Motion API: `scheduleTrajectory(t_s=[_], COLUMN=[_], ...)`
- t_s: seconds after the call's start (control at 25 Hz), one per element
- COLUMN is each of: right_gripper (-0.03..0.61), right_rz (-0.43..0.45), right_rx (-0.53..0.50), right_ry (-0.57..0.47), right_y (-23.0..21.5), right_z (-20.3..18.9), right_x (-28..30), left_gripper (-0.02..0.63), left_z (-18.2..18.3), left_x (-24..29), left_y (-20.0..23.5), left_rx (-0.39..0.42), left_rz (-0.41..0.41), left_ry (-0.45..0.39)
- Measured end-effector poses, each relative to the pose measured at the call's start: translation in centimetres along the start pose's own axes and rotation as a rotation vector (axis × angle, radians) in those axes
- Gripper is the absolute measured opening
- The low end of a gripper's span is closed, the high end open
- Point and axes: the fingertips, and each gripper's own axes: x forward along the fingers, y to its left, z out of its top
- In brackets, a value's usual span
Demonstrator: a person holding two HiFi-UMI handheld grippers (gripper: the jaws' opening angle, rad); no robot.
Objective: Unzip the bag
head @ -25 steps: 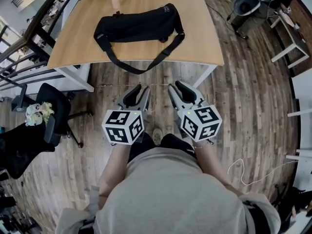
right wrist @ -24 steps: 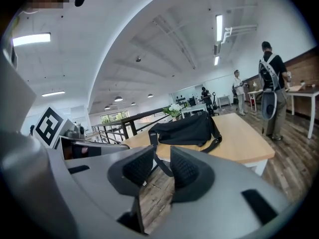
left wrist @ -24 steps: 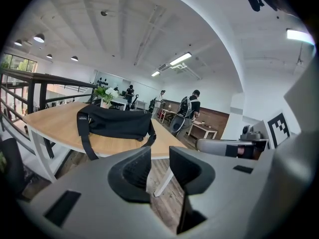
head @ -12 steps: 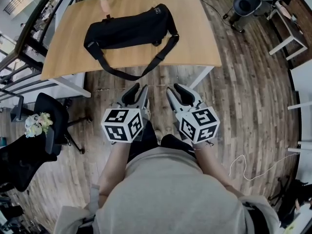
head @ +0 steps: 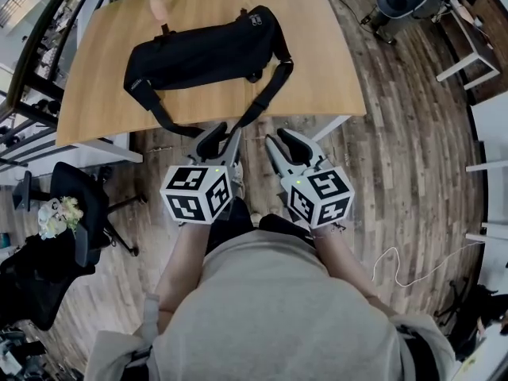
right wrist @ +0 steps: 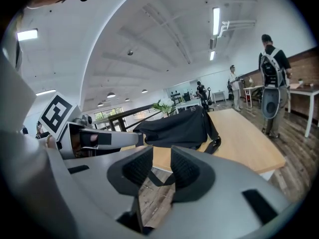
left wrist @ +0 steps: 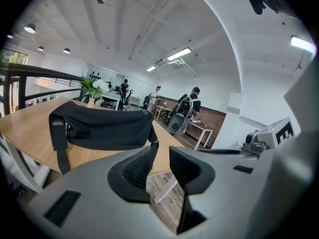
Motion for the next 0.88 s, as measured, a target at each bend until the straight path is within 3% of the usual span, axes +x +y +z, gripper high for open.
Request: scheduleTrajectory(t_s=[0.44, 0.88], right_gripper=[0.117, 0.127], right_rz=[-0.035, -0.134], right_rx=[-0.014, -0.005], right_ry=[-0.021, -0.051], right_y=[-4.2, -8.8], right_z=[6.1, 10.9], right_x=[10.0, 16.8], left_gripper=[0.112, 0.112], left_z=[5.5, 10.2], left_x=[8.9, 16.6], left_y=[6.8, 10.8], left_rx=[0.0, 0.02], left_rz=[-0.031, -0.119], left_ry=[0.015, 0.03])
